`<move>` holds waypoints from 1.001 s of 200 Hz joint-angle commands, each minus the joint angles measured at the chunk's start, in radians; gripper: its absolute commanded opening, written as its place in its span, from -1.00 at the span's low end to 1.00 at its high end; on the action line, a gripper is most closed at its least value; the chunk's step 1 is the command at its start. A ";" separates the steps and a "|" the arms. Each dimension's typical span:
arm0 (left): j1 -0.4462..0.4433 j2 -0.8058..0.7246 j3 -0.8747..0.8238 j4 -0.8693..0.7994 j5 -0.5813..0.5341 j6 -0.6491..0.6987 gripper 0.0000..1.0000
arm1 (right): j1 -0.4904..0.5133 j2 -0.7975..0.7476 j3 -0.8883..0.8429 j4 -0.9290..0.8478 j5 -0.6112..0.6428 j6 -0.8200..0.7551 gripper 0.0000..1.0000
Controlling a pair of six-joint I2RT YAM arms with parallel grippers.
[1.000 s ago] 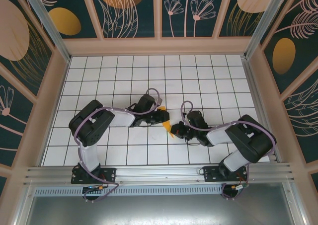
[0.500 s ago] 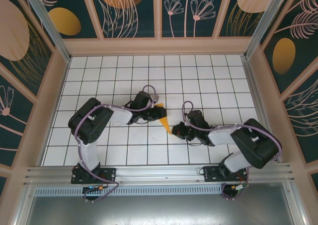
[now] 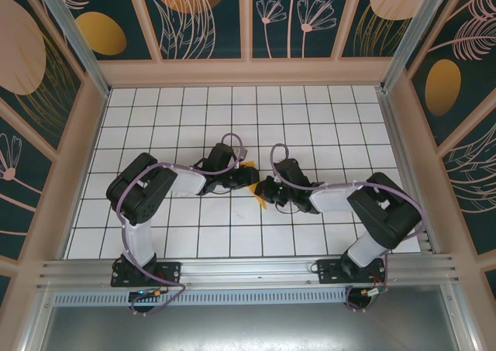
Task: Fold a paper plane with a square sheet of paper (pick it up from the middle)
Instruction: Fold the wing for the fifth time at the center of the table.
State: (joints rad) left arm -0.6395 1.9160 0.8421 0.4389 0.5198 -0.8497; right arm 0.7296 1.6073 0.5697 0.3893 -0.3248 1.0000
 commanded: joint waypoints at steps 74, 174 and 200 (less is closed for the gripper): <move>0.019 0.028 -0.027 -0.143 -0.088 0.021 -0.32 | 0.020 0.120 -0.056 -0.197 0.091 0.053 -1.00; 0.056 0.041 0.051 -0.205 -0.122 0.090 -0.27 | -0.016 0.092 -0.159 -0.154 0.010 0.001 -1.00; 0.063 0.043 0.061 -0.203 -0.103 0.108 -0.24 | -0.018 0.094 -0.157 -0.171 0.010 -0.016 -1.00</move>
State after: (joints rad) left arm -0.6243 1.9163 0.8974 0.3271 0.5205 -0.8040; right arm 0.7185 1.6585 0.4881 0.5129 -0.3161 1.0271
